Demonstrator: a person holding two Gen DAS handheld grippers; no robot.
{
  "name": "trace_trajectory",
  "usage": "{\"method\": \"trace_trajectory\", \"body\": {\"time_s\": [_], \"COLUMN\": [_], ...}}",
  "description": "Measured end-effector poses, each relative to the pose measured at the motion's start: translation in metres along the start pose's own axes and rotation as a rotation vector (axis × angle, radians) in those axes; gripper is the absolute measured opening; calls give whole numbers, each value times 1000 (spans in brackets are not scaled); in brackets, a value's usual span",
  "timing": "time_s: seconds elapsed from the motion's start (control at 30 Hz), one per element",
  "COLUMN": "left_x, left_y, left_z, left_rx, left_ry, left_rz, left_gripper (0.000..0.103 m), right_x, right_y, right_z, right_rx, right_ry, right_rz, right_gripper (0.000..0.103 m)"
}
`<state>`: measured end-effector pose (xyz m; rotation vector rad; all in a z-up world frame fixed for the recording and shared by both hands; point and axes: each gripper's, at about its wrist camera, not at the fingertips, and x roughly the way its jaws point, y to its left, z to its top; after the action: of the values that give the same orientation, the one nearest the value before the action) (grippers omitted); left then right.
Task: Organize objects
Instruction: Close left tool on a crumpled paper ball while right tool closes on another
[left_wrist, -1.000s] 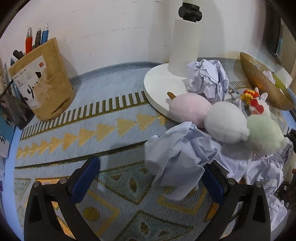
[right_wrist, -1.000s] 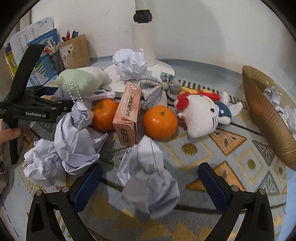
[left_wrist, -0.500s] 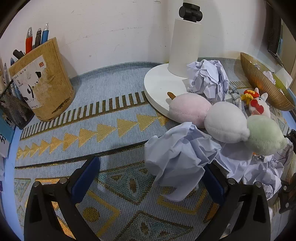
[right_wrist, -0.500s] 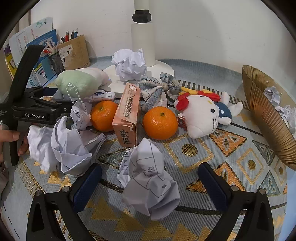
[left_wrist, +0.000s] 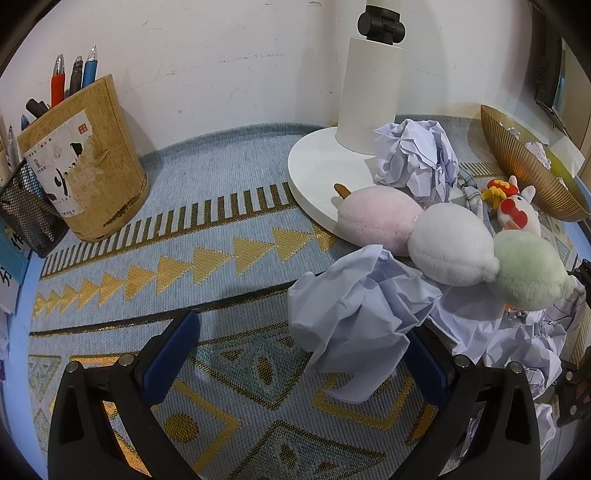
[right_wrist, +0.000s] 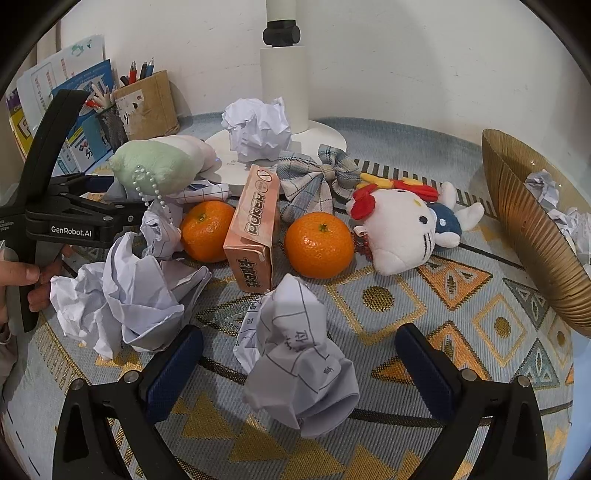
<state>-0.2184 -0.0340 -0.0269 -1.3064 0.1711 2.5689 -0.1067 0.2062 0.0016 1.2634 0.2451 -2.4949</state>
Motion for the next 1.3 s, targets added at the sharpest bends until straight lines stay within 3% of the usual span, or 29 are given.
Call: {"method": "trace_trajectory", "body": {"time_s": [0.23, 0.27, 0.3, 0.33, 0.4, 0.57, 0.67, 1.3], "left_x": [-1, -3, -9, -14, -22, -44, -48, -63], "left_y": [0, 1, 2, 3, 8, 24, 23, 29], "left_z": [0, -1, -2, -4, -7, -14, -14, -15], "left_rx": [-5, -10, -19, -25, -51, -150, -155, -186], "left_ry": [-4, -18, -47, -66, -103, -209, -229, -303], "left_rz": [-5, -1, 9, 1, -34, 45, 57, 127], "left_gripper": [100, 83, 45, 40, 41, 41, 41, 42], "right_x": [-1, -2, -4, -9, -17, -44, -55, -52], "right_y": [0, -1, -1, -2, -4, -13, -12, -10], "right_z": [0, 0, 0, -1, -1, -7, -9, -13], "right_rx": [6, 8, 12, 17, 34, 77, 77, 68], "right_ry": [-4, -7, -16, -43, -82, -219, -270, -281], "right_rz": [0, -5, -16, -19, -32, -21, -17, 24], "right_gripper": [102, 94, 83, 45, 43, 43, 43, 44]}}
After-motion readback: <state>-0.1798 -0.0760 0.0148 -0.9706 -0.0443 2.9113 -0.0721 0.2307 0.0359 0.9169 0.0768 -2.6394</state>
